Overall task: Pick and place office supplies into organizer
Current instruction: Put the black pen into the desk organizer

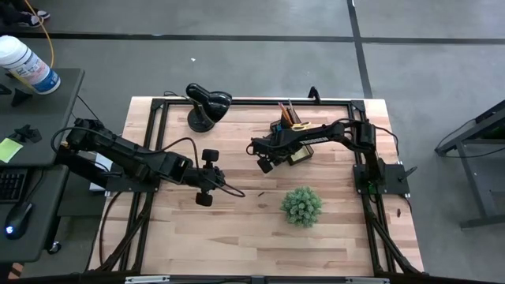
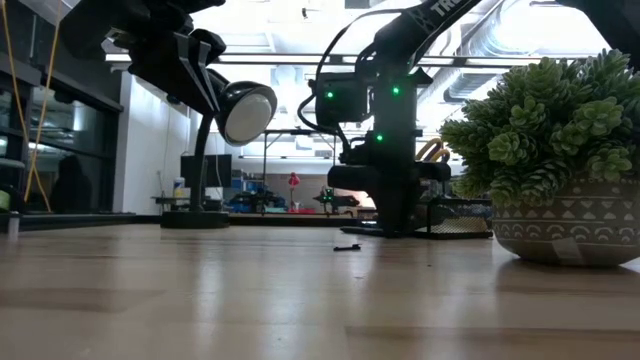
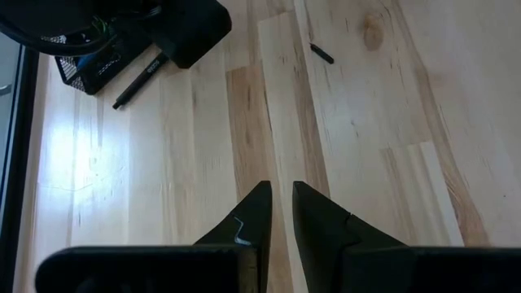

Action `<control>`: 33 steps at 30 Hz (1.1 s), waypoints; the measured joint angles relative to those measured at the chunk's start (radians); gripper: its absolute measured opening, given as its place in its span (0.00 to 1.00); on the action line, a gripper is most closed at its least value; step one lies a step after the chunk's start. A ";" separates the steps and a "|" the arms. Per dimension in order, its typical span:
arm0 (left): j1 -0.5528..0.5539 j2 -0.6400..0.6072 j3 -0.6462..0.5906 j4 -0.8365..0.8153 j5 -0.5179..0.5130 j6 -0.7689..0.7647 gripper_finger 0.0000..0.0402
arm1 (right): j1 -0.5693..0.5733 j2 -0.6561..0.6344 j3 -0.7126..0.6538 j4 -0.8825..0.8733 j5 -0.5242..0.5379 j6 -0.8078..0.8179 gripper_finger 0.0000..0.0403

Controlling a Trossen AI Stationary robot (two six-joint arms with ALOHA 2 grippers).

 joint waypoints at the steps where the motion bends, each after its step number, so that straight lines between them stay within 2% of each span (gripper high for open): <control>1: 0.000 0.000 0.000 0.000 0.000 0.001 0.10 | 0.000 0.000 0.000 0.000 0.000 0.000 0.12; 6: 0.000 0.000 0.000 0.000 0.000 0.001 0.10 | 0.000 0.001 0.000 0.000 0.000 -0.012 0.13; 16: 0.000 0.000 0.000 0.000 0.000 0.001 0.10 | 0.000 0.001 0.003 -0.006 0.003 -0.026 0.09; 21: 0.000 0.000 0.000 0.000 0.000 0.007 0.10 | 0.000 0.007 0.035 -0.028 0.014 -0.045 0.12; 29: 0.000 0.000 0.000 -0.001 0.000 0.009 0.10 | 0.000 0.006 0.093 -0.044 0.037 -0.069 0.09; 33: 0.000 0.000 0.000 -0.003 0.000 0.009 0.10 | 0.000 0.006 0.130 -0.066 0.051 -0.079 0.10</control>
